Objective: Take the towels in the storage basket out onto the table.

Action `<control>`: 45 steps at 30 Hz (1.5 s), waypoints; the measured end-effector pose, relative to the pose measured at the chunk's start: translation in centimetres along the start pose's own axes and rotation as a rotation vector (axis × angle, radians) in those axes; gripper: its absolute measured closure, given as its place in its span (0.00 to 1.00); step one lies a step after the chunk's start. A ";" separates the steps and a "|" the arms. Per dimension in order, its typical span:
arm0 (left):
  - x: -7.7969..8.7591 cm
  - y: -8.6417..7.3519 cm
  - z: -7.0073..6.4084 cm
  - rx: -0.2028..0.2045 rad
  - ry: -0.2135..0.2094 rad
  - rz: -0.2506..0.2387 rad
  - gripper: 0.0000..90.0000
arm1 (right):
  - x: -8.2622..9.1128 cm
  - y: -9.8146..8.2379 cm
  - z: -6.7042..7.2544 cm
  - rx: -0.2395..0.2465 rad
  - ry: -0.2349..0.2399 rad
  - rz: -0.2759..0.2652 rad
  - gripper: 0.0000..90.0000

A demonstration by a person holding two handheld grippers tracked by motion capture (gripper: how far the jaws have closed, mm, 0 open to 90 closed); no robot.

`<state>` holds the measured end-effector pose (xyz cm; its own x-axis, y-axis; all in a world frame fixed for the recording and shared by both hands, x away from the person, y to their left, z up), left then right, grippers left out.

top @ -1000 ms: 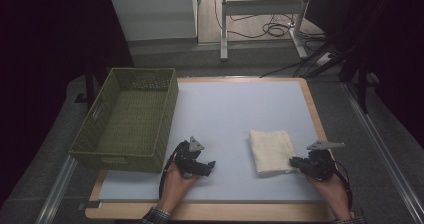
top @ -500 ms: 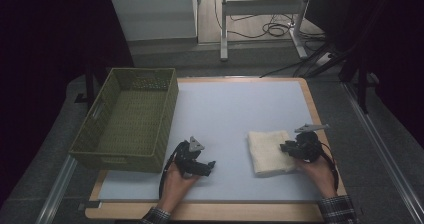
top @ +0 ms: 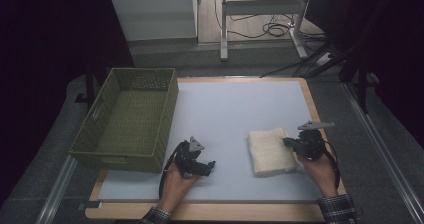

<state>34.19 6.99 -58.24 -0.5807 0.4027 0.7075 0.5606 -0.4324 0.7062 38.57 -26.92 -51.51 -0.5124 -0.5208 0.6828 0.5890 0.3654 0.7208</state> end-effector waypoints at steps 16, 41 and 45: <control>0.0 0.0 0.0 0.004 -0.003 0.002 0.09 | -1.0 -1.7 -2.3 -0.070 -0.016 0.019 0.85; -8.9 14.4 -5.3 -0.125 -0.133 0.016 0.46 | 2.5 -5.4 -0.1 -0.038 -0.031 0.043 0.66; -10.0 13.6 -5.0 -0.093 -0.141 0.029 0.47 | 1.7 -6.2 0.0 -0.049 -0.030 0.075 0.64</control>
<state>44.70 -6.93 -55.81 -0.4726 0.4952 0.7290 0.5149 -0.5161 0.6844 34.02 -30.05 -54.82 -0.4840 -0.4697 0.7383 0.6559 0.3638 0.6614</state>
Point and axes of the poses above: each handheld gripper's, and its own axes: x roughly backward along the jaws, y roughly out of its top, z roughly to its left, the point moved 5 cm from there along -x, roughly forward along the jaws, and after that the axes turned 5 degrees about y, right-handed, at the moved point
